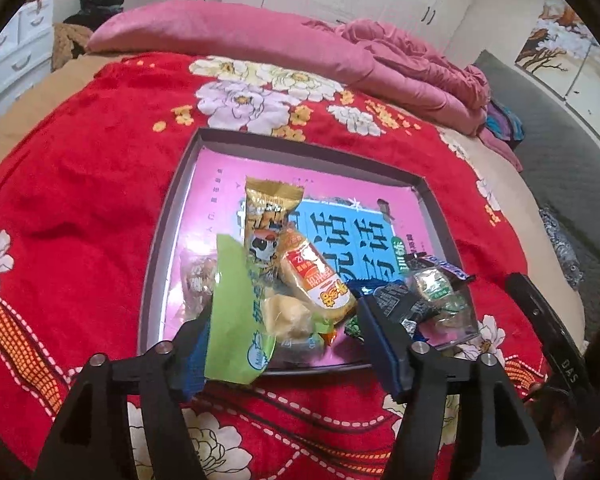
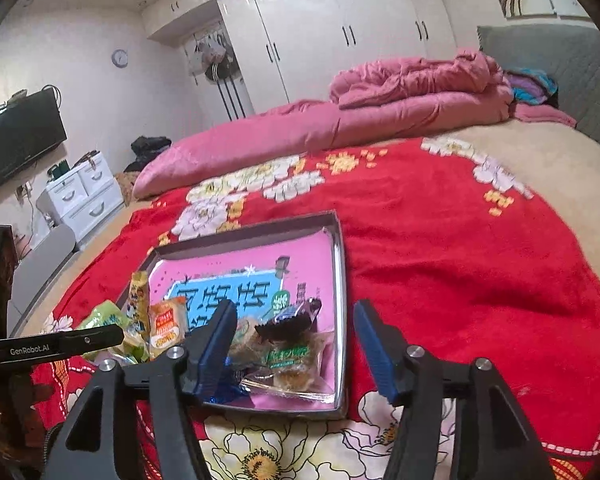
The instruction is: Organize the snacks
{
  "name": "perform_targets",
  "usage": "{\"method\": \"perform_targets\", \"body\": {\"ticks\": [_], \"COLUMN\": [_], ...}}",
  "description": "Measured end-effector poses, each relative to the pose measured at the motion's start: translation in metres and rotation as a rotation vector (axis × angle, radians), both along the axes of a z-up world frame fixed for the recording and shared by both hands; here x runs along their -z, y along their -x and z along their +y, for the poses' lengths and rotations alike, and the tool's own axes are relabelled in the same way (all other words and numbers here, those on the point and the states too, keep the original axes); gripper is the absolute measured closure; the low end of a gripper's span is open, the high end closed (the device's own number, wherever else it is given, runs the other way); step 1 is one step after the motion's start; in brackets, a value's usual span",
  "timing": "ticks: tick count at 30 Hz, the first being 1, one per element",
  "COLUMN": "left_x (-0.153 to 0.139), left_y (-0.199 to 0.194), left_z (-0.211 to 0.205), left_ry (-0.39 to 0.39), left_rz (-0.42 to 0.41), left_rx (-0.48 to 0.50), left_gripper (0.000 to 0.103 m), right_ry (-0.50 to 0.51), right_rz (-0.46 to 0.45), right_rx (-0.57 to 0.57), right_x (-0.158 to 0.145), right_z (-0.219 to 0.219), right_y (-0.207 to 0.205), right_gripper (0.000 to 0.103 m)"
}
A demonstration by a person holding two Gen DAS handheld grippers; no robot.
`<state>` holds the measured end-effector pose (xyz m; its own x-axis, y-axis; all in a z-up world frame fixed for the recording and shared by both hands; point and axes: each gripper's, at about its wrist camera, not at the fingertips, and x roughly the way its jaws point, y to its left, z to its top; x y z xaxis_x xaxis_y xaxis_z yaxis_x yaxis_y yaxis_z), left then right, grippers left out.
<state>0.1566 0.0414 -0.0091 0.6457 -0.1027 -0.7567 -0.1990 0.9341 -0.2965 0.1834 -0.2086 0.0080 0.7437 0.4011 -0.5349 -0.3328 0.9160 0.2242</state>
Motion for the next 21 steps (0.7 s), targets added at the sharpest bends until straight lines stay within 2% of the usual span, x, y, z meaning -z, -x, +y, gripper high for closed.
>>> {"method": "perform_targets", "body": {"ticks": [2, 8, 15, 21], "left_x": [-0.006, -0.025, -0.048, -0.043], "left_y": [0.003, 0.019, 0.039, 0.065], "left_z": [0.001, 0.006, 0.013, 0.010], "left_ry": [-0.008, -0.032, -0.048, -0.064], "left_rz": [-0.015, -0.081, -0.143, -0.117], "left_rx": [-0.004, -0.025, -0.048, -0.034], "left_gripper": [0.031, 0.029, 0.028, 0.028], "right_ry": [0.005, 0.035, 0.042, 0.040], "right_rz": [-0.037, -0.092, -0.086, -0.043], "right_rx": [0.007, 0.004, 0.010, -0.005], "right_x": [-0.007, -0.020, -0.024, -0.025], "right_z": [0.000, 0.005, 0.011, 0.017], "right_y": [0.008, 0.030, 0.044, 0.066], "right_gripper": [0.032, 0.025, 0.022, 0.018]}}
